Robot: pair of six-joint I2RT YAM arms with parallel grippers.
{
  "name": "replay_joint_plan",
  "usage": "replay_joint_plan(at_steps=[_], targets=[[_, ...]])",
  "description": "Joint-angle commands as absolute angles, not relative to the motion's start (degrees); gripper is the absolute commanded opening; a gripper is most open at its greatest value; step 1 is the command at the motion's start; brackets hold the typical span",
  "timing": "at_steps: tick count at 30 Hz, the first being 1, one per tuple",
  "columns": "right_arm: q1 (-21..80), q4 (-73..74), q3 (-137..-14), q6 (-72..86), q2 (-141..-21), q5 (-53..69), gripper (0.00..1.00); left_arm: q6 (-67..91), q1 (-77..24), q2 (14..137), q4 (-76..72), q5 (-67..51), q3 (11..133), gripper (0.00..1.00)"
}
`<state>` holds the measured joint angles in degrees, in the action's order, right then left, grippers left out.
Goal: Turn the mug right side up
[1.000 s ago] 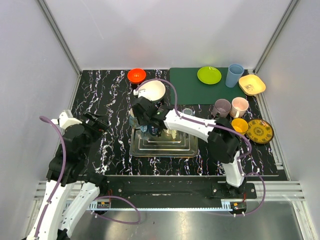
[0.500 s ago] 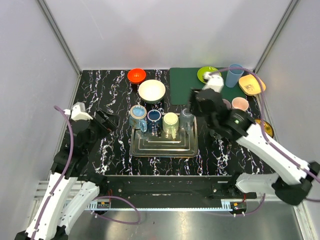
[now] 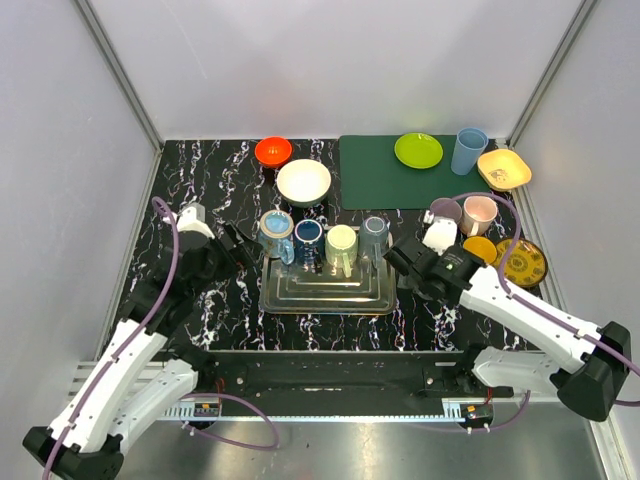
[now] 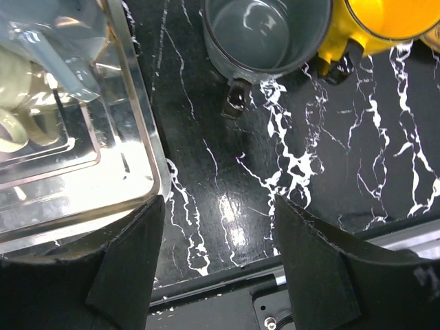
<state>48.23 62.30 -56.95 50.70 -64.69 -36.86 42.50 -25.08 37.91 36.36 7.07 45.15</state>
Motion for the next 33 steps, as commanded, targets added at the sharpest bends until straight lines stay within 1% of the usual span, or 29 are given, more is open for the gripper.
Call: replay_joint_plan(at_steps=[1,5,11,19,22,29,32,33], targets=[[47.29,64.16,-54.07,60.45,-64.15,-39.63,0.72,44.73,-25.22,38.41,34.9,7.12,44.65,0.99],[44.22,61.18,-51.42,61.7,-65.91,-40.34,0.72,45.27,-25.22,37.18,33.32,4.58,43.16,0.99],[37.97,53.36,-49.75,58.1,-69.69,-38.94,0.71,42.81,-25.22,34.11,31.11,2.46,42.1,0.99],[33.67,46.42,-52.56,51.77,-79.35,-37.18,0.7,41.92,-25.23,34.1,30.67,1.23,41.84,0.99],[31.91,44.48,-52.56,50.8,-81.03,-36.65,0.69,41.75,-25.23,33.58,30.76,1.49,41.31,0.99],[29.8,42.54,-53.08,48.34,-82.09,-36.39,0.65,41.75,-25.23,33.22,30.15,1.76,40.25,0.99],[28.83,41.84,-53.44,47.11,-82.7,-36.39,0.61,41.75,-25.22,33.31,29.88,1.58,39.99,0.99],[28.74,41.66,-53.44,46.5,-82.88,-36.3,0.57,41.75,-25.31,33.48,29.8,1.58,39.82,0.99]])
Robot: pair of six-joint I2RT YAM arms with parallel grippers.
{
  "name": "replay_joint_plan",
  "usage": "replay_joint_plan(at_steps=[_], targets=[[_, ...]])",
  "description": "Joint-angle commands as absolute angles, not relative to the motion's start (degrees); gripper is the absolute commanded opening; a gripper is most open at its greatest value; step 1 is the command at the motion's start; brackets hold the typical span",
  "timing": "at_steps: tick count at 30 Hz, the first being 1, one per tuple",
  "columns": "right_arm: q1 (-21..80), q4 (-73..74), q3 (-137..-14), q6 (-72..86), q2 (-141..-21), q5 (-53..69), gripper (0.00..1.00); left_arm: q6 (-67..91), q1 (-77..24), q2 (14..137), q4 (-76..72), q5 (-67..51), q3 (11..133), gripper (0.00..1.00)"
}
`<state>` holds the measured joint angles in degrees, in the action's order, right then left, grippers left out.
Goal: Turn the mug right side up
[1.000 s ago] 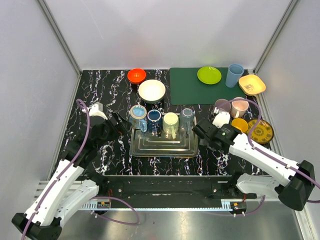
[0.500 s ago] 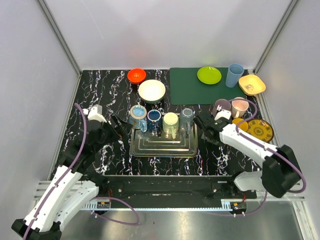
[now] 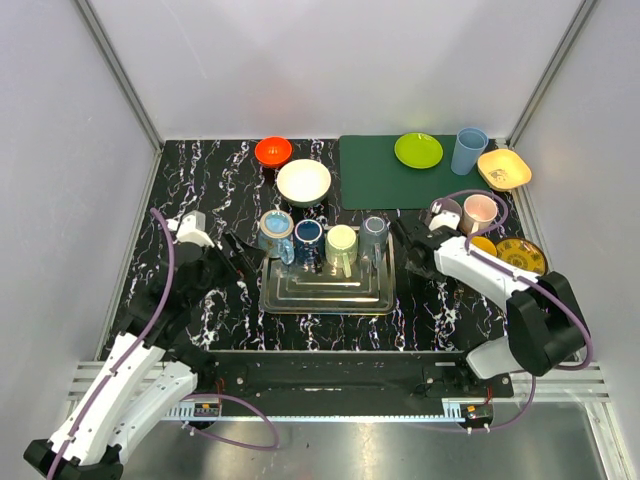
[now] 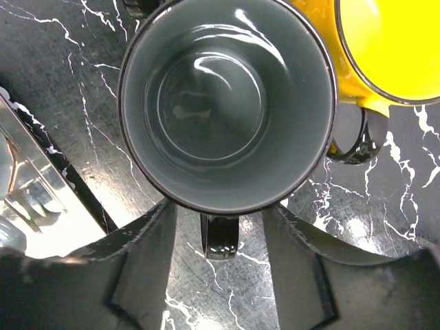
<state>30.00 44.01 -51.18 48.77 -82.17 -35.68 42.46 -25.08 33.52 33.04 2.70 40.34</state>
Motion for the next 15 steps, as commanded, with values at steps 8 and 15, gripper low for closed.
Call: replay_joint_plan(at_steps=[8,15], targets=[[27.34,39.55,-52.21,45.09,-83.06,-35.25,0.32,42.01,-25.22,33.66,29.27,1.06,38.94,0.99],[27.25,38.76,-51.42,43.51,-81.65,-34.02,0.0,42.1,-25.22,33.93,28.92,0.79,38.58,0.99]])
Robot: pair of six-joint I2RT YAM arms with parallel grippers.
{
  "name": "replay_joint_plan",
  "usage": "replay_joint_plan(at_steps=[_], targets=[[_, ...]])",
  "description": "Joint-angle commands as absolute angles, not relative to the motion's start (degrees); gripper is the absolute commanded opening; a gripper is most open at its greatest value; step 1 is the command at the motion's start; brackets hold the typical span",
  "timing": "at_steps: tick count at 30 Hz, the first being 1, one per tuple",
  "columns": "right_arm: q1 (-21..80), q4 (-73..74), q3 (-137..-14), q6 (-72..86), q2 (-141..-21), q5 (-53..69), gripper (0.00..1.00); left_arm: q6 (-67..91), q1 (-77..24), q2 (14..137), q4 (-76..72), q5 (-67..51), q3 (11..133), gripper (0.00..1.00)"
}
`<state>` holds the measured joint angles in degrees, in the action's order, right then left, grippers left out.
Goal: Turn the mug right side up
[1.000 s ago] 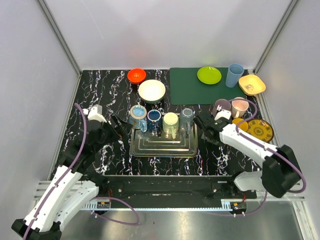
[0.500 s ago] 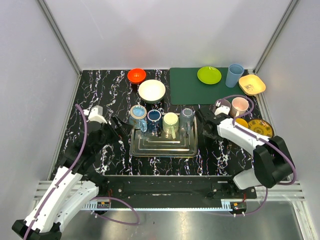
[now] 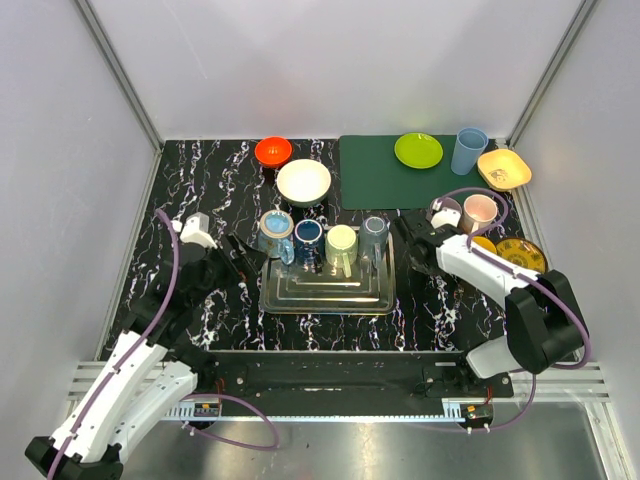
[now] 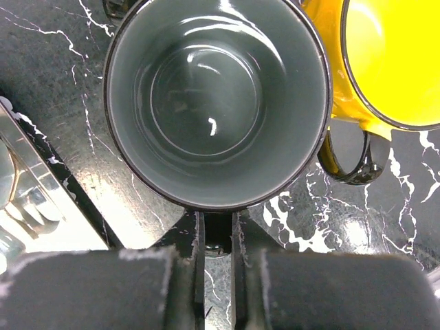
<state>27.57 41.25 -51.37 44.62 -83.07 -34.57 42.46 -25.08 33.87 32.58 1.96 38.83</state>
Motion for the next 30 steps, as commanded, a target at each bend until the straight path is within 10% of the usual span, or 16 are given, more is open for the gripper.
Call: replay_joint_plan(at_steps=[1,14,22,30], targets=[[27.16,38.76,-51.42,43.07,-80.35,-33.49,0.0,42.1,-25.22,33.84,28.92,0.7,38.58,0.98],[34.63,45.18,-58.88,38.59,-55.12,-19.11,0.0,46.48,-25.22,33.57,14.17,-11.67,33.24,0.99],[34.81,13.83,-52.3,45.34,-44.39,13.86,0.0,70.48,-28.29,38.75,-45.85,-32.25,18.19,0.99],[35.68,0.53,-52.02,51.16,-48.42,24.61,0.0,60.3,-43.06,42.01,-39.9,-22.95,26.45,0.99]])
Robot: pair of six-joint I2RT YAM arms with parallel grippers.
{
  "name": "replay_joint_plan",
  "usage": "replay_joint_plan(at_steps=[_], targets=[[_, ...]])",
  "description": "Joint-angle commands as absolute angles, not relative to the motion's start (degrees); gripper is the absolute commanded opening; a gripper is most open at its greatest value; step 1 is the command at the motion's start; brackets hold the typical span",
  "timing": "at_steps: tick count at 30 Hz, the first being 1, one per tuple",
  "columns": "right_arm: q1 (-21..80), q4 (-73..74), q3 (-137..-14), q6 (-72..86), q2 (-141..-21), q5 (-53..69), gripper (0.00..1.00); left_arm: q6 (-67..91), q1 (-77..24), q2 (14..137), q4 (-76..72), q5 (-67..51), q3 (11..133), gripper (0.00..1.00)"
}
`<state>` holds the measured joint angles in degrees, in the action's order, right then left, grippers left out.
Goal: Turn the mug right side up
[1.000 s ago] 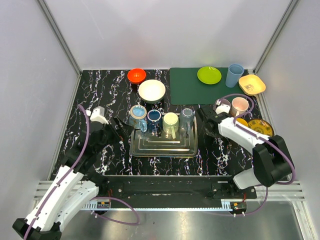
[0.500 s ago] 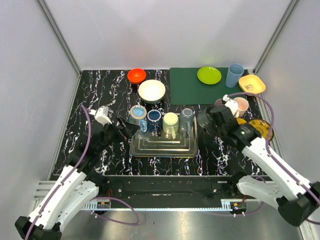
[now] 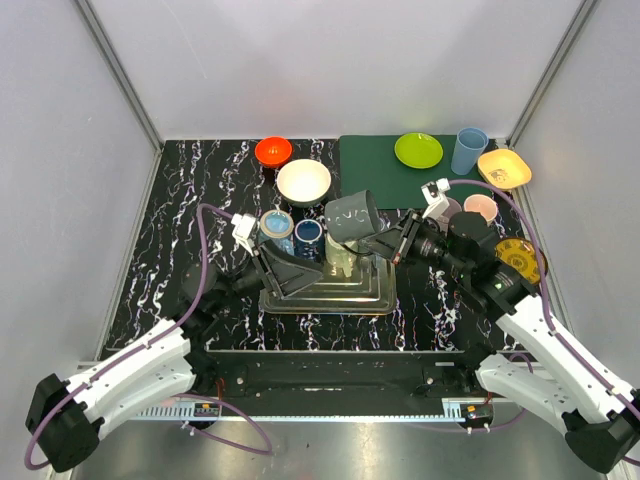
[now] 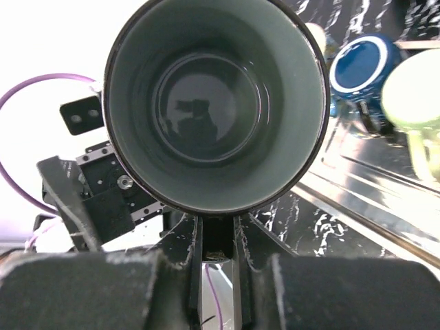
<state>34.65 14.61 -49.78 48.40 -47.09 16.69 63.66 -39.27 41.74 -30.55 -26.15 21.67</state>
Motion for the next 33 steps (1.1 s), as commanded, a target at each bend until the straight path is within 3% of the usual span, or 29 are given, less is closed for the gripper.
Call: replay_joint_plan(at_steps=[1,5,12,25,33], targets=[[35.94,-1.21,-52.29,51.07,-48.95,24.78,0.0,60.03,-43.94,42.53,-40.25,-21.55,27.24,0.99],[37.35,-2.37,-53.08,50.45,-51.15,25.31,0.0,60.2,-44.82,47.8,-41.92,-22.32,30.23,0.99],[38.06,-2.73,-54.4,50.1,-52.03,25.84,0.0,62.23,-45.7,54.75,-45.88,-20.75,31.11,0.9],[38.14,1.32,-58.18,47.19,-50.89,24.43,0.0,59.94,-46.32,44.57,-34.63,-19.95,27.96,0.9],[39.63,-2.2,-58.27,49.22,-51.5,25.4,0.0,62.75,-46.76,50.26,-44.03,-19.95,27.24,0.86]])
